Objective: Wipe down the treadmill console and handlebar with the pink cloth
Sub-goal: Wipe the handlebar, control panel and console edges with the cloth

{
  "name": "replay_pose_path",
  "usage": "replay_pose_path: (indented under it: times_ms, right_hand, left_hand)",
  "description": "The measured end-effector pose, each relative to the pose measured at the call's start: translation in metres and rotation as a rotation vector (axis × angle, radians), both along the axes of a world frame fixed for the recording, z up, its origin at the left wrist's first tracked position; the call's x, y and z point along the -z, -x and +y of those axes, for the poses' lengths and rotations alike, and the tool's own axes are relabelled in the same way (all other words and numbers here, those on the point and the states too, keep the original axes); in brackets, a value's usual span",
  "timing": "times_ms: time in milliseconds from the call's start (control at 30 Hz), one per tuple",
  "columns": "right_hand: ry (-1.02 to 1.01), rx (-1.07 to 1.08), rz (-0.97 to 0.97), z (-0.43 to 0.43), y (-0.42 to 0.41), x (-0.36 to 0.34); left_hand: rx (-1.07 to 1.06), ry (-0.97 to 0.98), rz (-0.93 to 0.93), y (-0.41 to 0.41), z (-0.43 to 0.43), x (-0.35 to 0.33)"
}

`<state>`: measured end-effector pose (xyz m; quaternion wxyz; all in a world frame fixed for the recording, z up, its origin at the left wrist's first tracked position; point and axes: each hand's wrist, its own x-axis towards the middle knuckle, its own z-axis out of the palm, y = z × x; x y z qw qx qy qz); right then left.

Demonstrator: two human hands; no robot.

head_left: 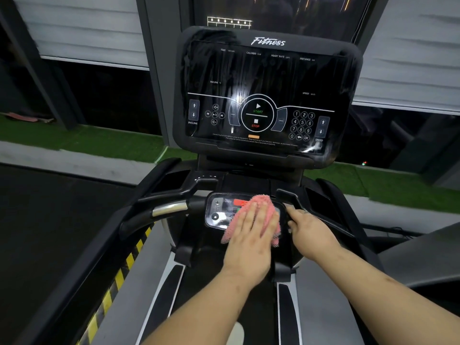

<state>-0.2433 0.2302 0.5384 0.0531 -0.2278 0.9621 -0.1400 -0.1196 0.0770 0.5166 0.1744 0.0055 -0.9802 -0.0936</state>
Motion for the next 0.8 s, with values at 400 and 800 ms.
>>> replay_pose_path:
  times_ms: [400, 800]
  right_hand:
    - [0.029, 0.000, 0.001, 0.000, -0.005, -0.004]
    - [0.015, -0.017, -0.001, -0.002, -0.008, -0.011]
  left_hand:
    - [-0.172, -0.011, 0.054, -0.036, -0.077, 0.007]
    - [-0.016, -0.038, 0.028, 0.009, -0.017, -0.012]
